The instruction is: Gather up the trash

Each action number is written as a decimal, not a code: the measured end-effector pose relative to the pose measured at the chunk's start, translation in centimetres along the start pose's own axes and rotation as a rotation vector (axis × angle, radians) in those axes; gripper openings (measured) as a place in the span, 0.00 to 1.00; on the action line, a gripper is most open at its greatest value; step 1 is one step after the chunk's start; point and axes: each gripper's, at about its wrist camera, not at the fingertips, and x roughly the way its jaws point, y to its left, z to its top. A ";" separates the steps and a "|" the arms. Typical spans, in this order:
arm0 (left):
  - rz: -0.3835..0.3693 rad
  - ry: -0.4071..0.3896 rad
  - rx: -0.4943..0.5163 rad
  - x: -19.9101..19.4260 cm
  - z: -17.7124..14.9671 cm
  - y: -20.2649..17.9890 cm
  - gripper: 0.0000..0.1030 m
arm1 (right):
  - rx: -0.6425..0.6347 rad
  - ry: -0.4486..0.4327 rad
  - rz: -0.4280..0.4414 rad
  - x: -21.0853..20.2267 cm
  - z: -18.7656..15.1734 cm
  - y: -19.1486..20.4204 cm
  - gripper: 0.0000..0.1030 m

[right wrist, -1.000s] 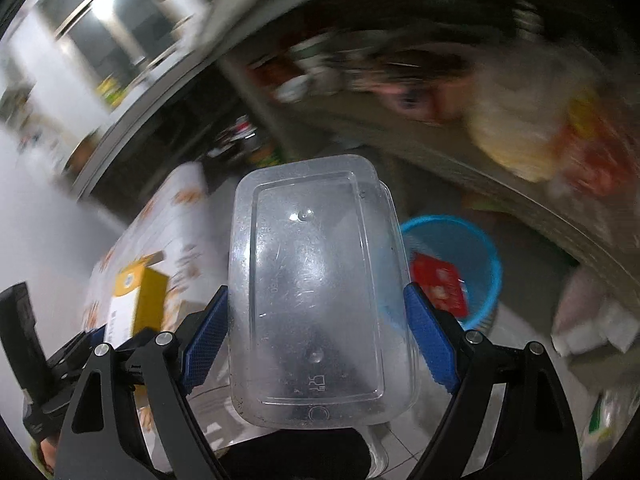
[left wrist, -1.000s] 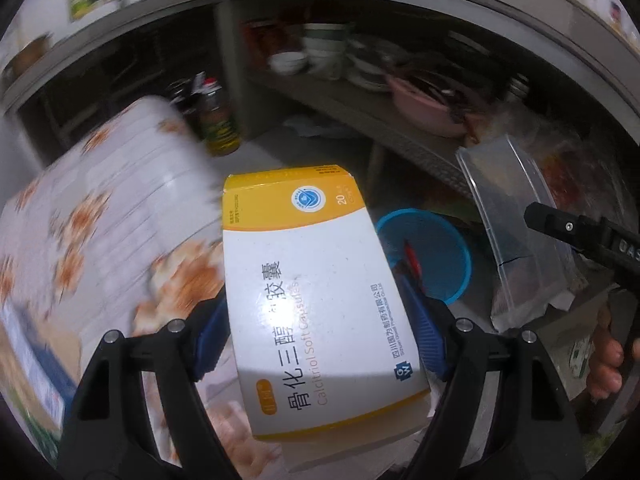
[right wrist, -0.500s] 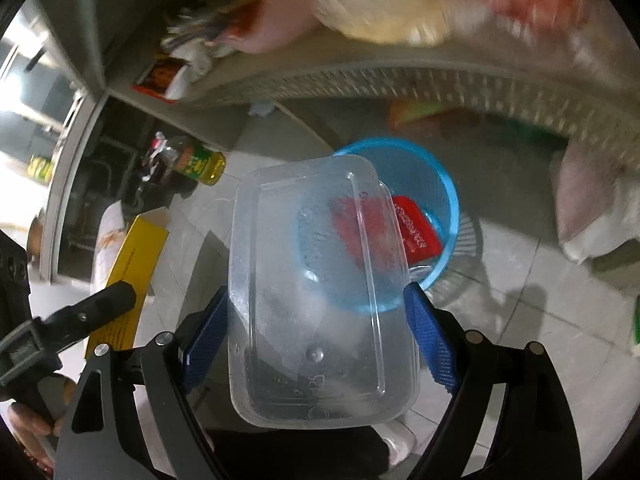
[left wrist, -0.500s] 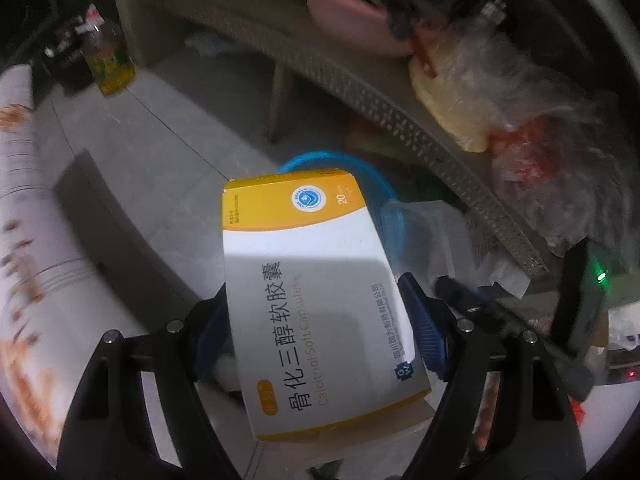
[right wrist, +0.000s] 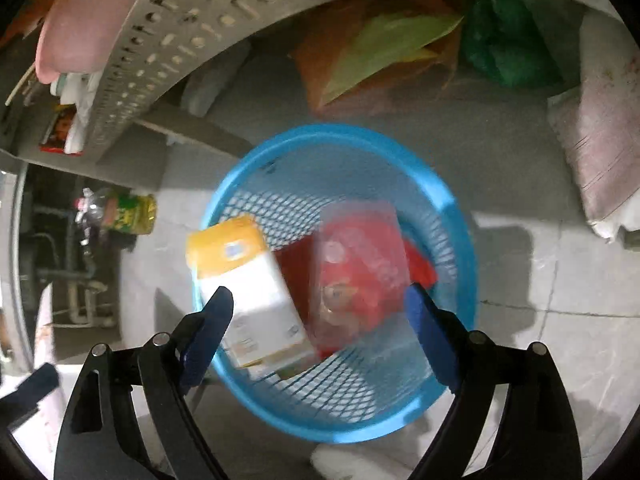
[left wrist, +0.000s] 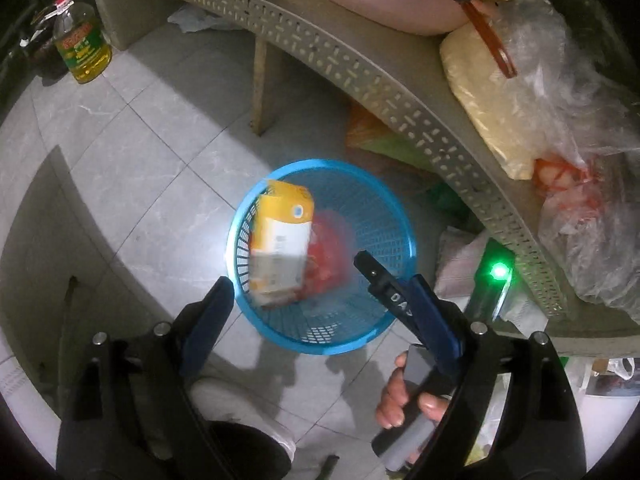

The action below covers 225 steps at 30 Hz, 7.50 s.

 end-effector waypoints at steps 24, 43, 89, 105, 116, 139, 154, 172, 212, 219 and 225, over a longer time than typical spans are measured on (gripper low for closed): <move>-0.037 -0.386 -0.031 -23.2 -15.1 3.6 0.82 | -0.425 -0.135 0.097 -16.7 -8.3 6.4 0.83; 0.375 -0.798 -0.545 -38.0 -42.6 20.8 0.82 | -0.967 0.115 0.559 -25.6 -22.7 26.3 0.83; 0.227 -0.755 -0.651 -33.9 -46.4 28.3 0.54 | -1.380 0.678 0.424 -16.8 -45.6 46.3 0.37; 0.265 -0.802 -0.692 -35.3 -47.7 28.6 0.52 | -1.416 0.582 0.528 -24.7 -42.4 43.1 0.49; 0.297 -0.783 -0.781 -35.3 -49.5 30.6 0.49 | -1.576 0.683 0.475 -24.9 -50.2 40.8 0.54; 0.317 -0.804 -0.860 -35.8 -51.4 32.0 0.48 | -1.568 0.823 0.375 -20.9 -52.8 39.1 0.54; 0.418 -0.717 -0.515 -33.6 -43.1 30.3 0.81 | -1.537 0.795 0.346 -24.5 -46.5 29.4 0.53; 0.502 -0.489 -0.377 -27.5 -38.5 31.6 0.14 | -1.215 0.666 0.354 -25.6 -35.8 23.8 0.53; 0.281 -0.604 -0.650 -30.6 -47.1 30.3 0.47 | -1.125 0.630 0.369 -23.9 -32.8 24.1 0.53; 0.392 -0.500 -0.597 -29.8 -46.5 30.2 0.62 | -1.121 0.633 0.369 -23.7 -32.9 24.3 0.53; 0.484 -0.457 -0.543 -28.8 -46.1 29.6 0.56 | -1.115 0.630 0.372 -23.5 -32.9 24.2 0.53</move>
